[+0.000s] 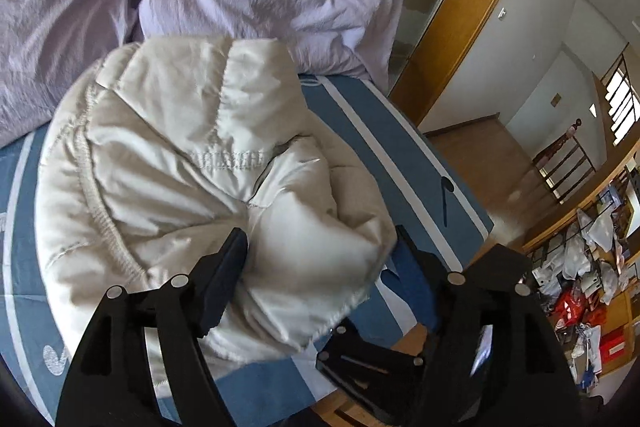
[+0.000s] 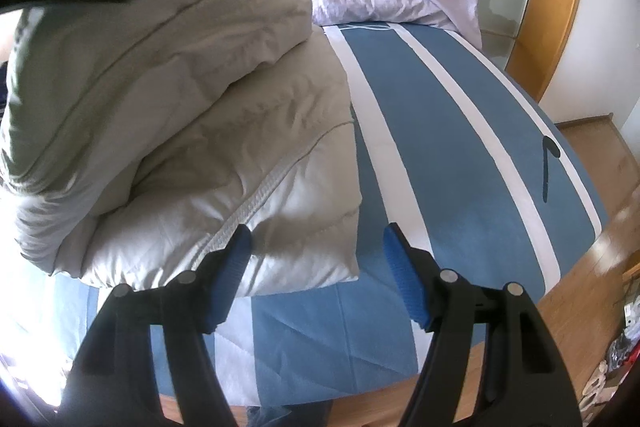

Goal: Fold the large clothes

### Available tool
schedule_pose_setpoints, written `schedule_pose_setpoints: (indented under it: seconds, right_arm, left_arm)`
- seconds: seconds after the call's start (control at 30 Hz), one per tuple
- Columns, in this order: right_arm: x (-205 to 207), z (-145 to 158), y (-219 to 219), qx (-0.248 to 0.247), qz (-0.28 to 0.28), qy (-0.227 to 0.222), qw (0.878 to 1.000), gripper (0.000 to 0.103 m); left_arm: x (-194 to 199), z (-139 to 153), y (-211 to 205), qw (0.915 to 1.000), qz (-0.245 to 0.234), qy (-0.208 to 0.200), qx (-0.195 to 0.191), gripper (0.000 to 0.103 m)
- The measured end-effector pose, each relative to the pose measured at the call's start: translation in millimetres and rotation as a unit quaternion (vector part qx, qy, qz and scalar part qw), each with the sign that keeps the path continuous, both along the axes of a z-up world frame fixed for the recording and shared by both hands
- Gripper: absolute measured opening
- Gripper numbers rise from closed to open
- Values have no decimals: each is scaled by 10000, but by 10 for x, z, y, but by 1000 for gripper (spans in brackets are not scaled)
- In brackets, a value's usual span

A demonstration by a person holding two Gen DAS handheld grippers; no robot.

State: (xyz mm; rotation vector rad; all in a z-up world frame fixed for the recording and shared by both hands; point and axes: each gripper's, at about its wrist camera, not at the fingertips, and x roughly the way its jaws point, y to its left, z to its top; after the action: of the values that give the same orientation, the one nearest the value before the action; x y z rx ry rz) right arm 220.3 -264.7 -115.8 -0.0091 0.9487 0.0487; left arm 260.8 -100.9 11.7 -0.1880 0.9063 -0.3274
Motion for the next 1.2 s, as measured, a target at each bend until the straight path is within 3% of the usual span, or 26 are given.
schedule_pose_setpoints:
  seconds: [0.27,0.63,1.2]
  right_arm:
    - [-69,34,-100,44,-204,15,9998,68]
    - [-151,78,-178,147,-397,26,9991,69]
    - [-237,95,-322,205,-629,8,9978,71]
  left_arm:
    - [-205,210,269,9983,417,-387,120,78]
    - [-313,38,557,9950,939,-115,329,78]
    - [-192,-152,525,9927,1070,37,556,82]
